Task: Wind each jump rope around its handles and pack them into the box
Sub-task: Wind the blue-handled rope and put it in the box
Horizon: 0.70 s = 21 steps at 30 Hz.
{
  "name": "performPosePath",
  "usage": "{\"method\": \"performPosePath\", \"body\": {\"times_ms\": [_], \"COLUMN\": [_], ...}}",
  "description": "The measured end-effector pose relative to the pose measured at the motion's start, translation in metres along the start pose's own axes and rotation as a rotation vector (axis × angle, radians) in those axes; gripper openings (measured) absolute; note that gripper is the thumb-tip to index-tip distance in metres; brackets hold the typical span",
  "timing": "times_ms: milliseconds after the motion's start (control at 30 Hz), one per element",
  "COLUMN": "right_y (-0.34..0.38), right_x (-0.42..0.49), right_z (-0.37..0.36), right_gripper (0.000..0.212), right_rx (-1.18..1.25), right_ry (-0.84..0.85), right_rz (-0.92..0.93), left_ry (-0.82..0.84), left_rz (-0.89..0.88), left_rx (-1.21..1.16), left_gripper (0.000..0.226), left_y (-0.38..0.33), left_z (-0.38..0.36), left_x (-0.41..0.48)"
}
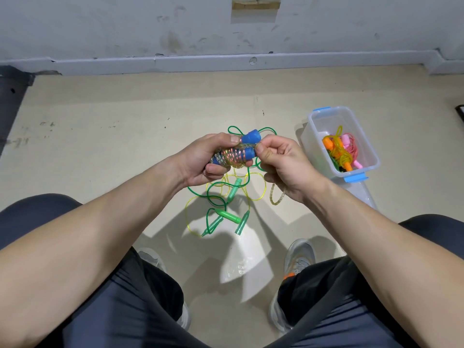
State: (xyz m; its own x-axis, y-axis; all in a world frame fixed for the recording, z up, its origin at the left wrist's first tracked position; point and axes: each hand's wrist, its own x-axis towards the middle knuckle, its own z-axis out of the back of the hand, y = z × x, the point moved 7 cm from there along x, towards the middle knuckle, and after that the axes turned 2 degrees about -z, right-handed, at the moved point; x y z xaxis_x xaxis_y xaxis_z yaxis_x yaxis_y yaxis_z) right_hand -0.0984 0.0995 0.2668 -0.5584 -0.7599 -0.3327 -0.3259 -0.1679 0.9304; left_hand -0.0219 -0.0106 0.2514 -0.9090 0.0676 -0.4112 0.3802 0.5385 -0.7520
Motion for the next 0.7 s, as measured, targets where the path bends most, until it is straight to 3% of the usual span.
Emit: {"method": "performPosePath", "body": {"times_ms": [100,200,300,367,467,567,700], "right_y": [-0.004,-0.007,-0.01,-0.014,-0.011,-0.014,-0.019], "right_x": [0.0,0.002,0.004,0.004,-0.001,-0.003,-0.005], "right_z": [-0.001,0.002,0.006,0.006,0.003,0.005,0.006], "right_gripper": [0.034,0.027,0.011,0.024,0.008,0.019,0.024], "right_rx": [0.006,-0.032,-0.079,-0.101,-0.162,-0.226,-0.281], "right_ry": [0.007,0.006,0.04,0.076,0.122,0.109,0.103], "right_rz": [-0.07,-0.108,-0.15,-0.209,-0.267,-0.297,-0.313], "left_ry": [-0.001,-0.004,-0.02,-0.053,-0.04,-0.015,0.01], "left_rz": [-0.029,-0.052,-0.063,-0.068,-0.061,-0.031,-0.006], "left_rx": [0.025,0.083,0.116,0.137,0.125,0.124,0.132], "left_gripper": [0.031,0.021,0.023,0.023,0.025,0.031,0.008], "left_y": [-0.002,-0.004,-0.006,-0.008,-0.005,0.003,0.009], "left_z": [-0.001,-0.003,-0.003,-0.002,-0.003,-0.006,-0.006], "left_x": [0.0,-0.002,-0.003,-0.006,-0.007,-0.006,-0.005]}}
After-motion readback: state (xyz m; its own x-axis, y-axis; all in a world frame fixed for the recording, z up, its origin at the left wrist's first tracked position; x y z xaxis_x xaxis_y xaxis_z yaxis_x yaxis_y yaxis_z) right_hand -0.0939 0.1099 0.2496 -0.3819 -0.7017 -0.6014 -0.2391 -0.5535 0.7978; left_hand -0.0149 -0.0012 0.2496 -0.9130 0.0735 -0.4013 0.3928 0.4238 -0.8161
